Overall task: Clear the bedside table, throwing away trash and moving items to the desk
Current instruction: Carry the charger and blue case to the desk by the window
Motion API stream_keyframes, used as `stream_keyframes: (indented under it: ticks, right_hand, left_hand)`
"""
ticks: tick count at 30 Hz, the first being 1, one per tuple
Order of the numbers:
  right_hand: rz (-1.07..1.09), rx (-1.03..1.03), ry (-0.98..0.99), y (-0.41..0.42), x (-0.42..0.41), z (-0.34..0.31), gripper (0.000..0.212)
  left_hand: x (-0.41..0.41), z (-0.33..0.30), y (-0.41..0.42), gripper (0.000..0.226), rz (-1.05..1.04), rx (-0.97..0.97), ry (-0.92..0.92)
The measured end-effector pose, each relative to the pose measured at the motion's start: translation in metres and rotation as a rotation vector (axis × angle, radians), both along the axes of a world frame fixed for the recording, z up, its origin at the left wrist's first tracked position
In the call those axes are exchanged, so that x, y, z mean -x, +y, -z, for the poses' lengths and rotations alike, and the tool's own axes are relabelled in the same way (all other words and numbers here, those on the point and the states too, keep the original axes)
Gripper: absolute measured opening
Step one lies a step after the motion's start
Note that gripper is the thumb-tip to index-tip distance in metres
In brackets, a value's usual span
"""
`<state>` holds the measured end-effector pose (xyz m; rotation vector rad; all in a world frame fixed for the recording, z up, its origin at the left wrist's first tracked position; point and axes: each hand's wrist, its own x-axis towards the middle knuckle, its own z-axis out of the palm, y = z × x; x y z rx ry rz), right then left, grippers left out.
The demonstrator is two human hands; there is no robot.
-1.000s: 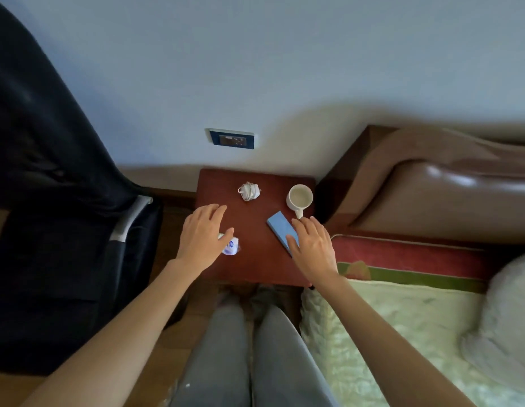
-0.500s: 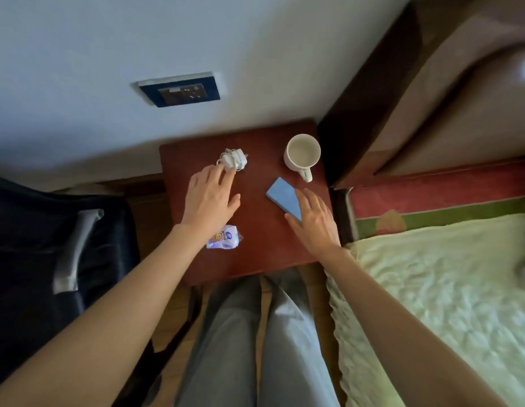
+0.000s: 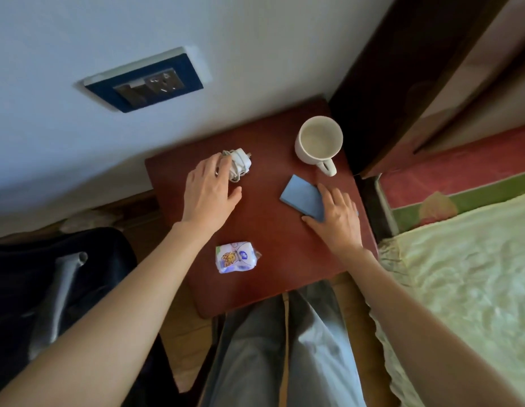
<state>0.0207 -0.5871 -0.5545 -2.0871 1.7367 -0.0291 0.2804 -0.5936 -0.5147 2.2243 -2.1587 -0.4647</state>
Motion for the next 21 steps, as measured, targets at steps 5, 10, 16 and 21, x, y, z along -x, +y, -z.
stream_keyframes:
  ticks: [5,10,16,21]
  right_hand:
    - [0.000,0.051,0.007,-0.002,0.000,0.004,0.076]
    - [0.014,0.068,-0.037,0.002,0.000,-0.004,0.075]
    - [-0.013,0.071,-0.080,0.018,-0.002,-0.019,0.071]
    - [-0.038,0.065,-0.109,0.024,0.002,-0.031,0.070]
  left_hand:
    - [-0.001,0.015,-0.023,0.070,-0.009,-0.037,0.038]
    - [0.001,0.026,-0.035,0.073,-0.010,-0.059,0.099]
    - [0.008,0.031,-0.031,0.064,-0.131,-0.017,0.187]
    - [0.013,0.032,-0.019,0.058,-0.278,0.008,0.260]
